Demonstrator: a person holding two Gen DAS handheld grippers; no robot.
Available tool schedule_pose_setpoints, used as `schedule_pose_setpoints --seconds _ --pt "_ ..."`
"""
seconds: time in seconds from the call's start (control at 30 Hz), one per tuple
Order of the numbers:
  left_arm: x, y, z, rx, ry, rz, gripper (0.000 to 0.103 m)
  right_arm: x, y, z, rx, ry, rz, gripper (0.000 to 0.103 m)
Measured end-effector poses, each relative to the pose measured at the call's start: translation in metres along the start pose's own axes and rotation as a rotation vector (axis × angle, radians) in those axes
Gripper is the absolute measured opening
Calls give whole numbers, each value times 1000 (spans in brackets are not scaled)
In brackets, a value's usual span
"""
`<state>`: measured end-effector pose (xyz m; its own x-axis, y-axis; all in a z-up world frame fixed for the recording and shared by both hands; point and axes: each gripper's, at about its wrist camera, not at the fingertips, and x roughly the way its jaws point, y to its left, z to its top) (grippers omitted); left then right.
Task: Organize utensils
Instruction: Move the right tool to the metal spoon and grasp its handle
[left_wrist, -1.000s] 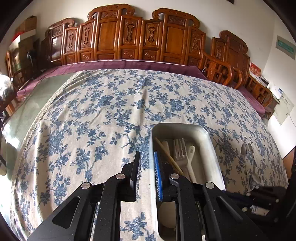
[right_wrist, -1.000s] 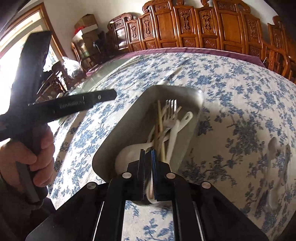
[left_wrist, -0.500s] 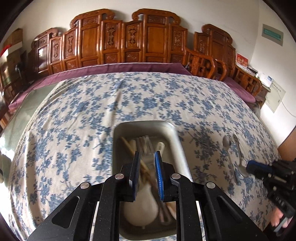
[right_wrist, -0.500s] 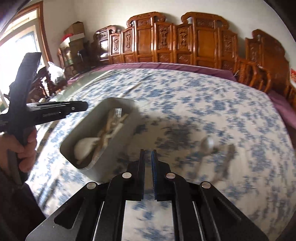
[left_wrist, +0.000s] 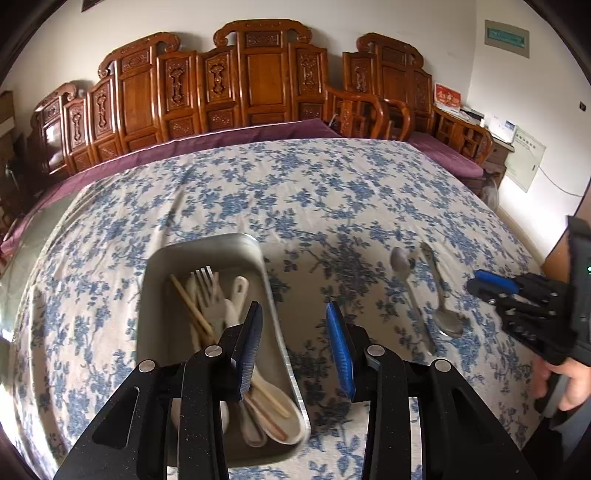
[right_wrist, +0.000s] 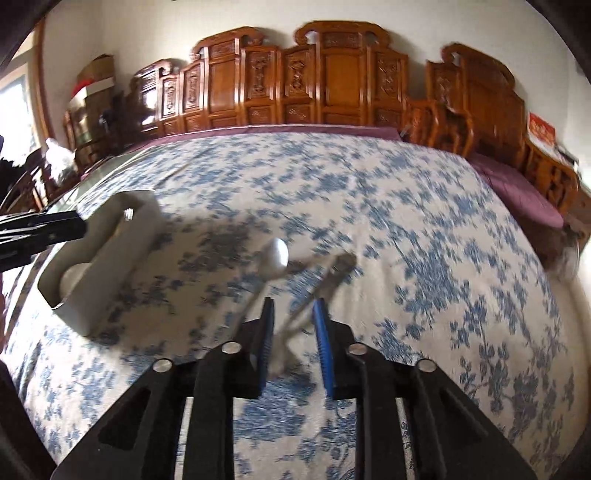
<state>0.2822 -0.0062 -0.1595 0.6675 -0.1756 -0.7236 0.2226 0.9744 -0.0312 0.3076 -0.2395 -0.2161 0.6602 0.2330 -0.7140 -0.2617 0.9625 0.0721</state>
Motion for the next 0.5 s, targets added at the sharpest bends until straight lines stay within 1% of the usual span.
schedule_pose_setpoints --seconds 0.17,0.27,0.4,0.5 --pt "0 -11 -2 7 -5 -14 34 21 -3 -4 1 43 13 30" --pt "1 -15 -3 7 -3 -19 34 36 -3 0 8 87 21 30" --pt "4 -20 -5 17 3 -21 34 51 0 7 21 119 27 30" --pt "4 -22 -5 20 5 -21 34 59 5 12 7 139 -2 30"
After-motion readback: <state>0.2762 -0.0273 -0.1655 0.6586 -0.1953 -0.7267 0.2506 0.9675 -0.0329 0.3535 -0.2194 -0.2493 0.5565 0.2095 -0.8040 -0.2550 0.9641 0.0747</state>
